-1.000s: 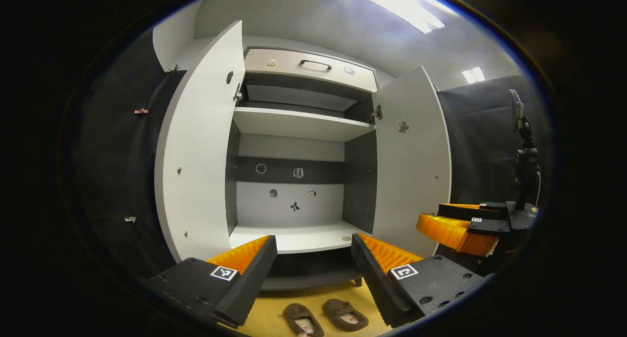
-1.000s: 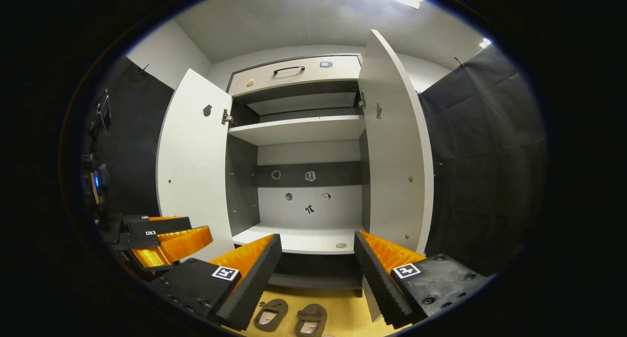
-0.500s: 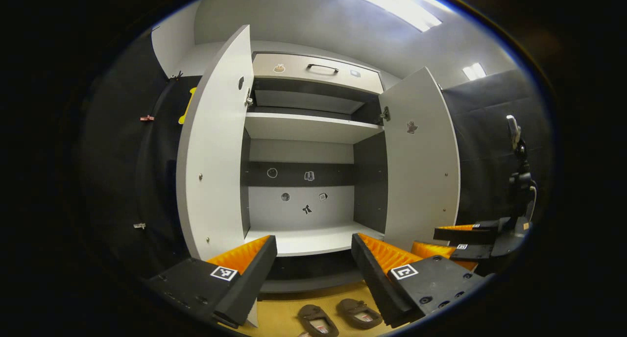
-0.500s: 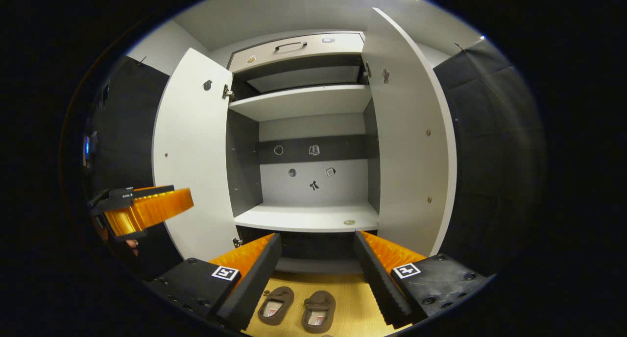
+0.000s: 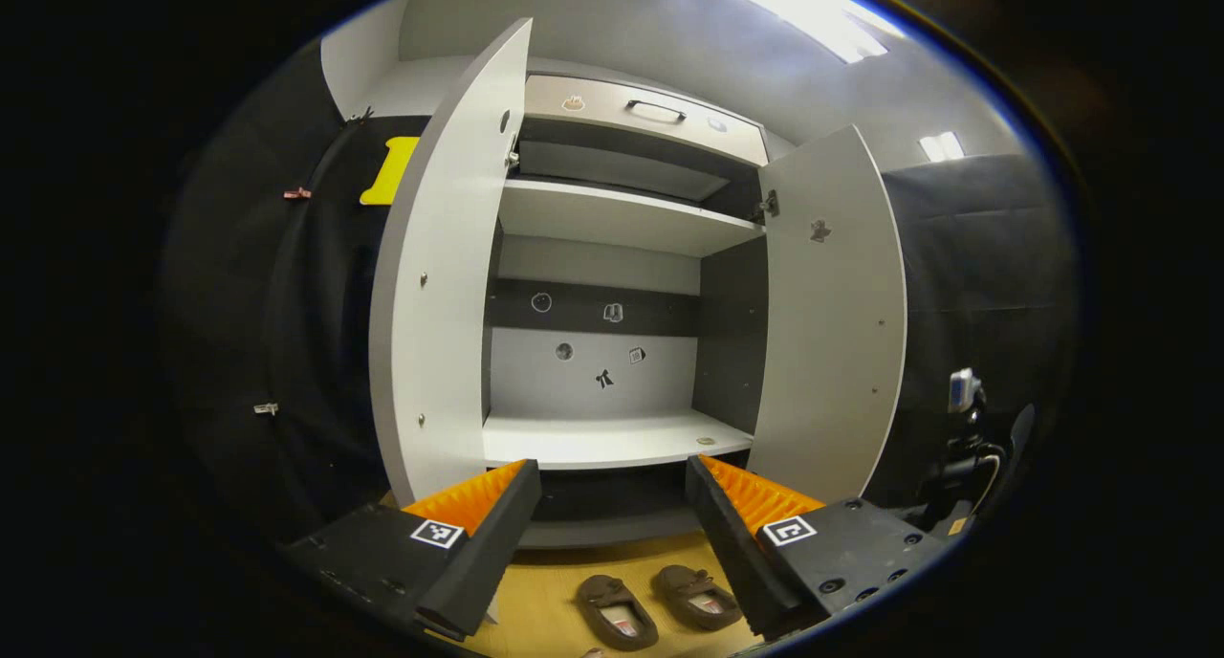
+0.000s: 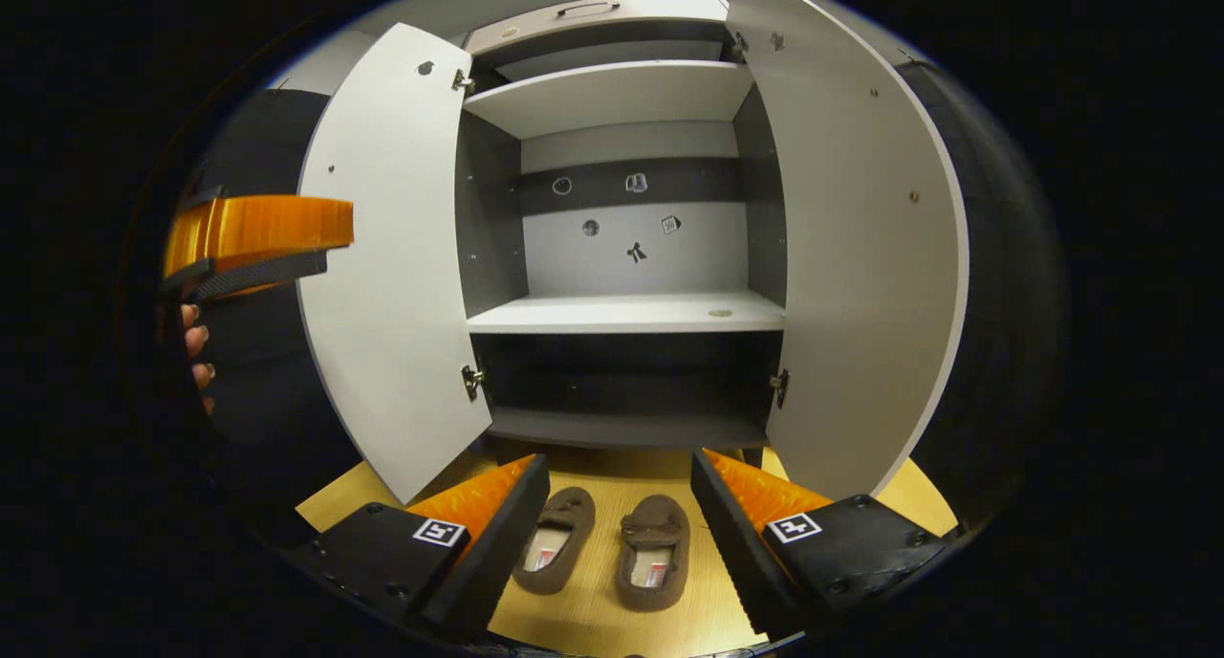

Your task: Grab one shoe with the right hand and put it into the shoe cabinet, grab the other shoe with the left hand and put it into the shoe cabinet; then close the right door with the right hand and the left door with the left hand.

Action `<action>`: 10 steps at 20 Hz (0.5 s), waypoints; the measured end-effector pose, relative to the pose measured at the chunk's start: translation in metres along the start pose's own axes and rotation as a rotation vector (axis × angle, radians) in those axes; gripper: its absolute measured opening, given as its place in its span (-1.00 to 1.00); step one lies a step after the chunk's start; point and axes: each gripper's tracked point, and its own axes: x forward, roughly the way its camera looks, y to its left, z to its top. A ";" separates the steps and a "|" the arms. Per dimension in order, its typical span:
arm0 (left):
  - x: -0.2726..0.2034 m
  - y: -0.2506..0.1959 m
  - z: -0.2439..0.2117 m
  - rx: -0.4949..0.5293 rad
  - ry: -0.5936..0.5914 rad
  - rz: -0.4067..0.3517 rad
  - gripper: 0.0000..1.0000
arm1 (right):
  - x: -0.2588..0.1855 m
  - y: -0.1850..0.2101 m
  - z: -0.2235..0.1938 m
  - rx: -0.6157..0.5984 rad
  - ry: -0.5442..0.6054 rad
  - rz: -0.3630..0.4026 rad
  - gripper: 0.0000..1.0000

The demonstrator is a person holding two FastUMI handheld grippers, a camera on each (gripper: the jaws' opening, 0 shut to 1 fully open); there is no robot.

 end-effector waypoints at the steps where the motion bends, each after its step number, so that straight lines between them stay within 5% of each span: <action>1: -0.001 0.001 -0.004 -0.002 0.008 0.001 0.94 | 0.005 0.000 -0.014 0.014 0.025 0.006 0.96; 10: -0.006 -0.009 -0.021 0.023 0.010 -0.038 0.94 | 0.062 -0.009 -0.135 0.108 0.234 -0.016 0.94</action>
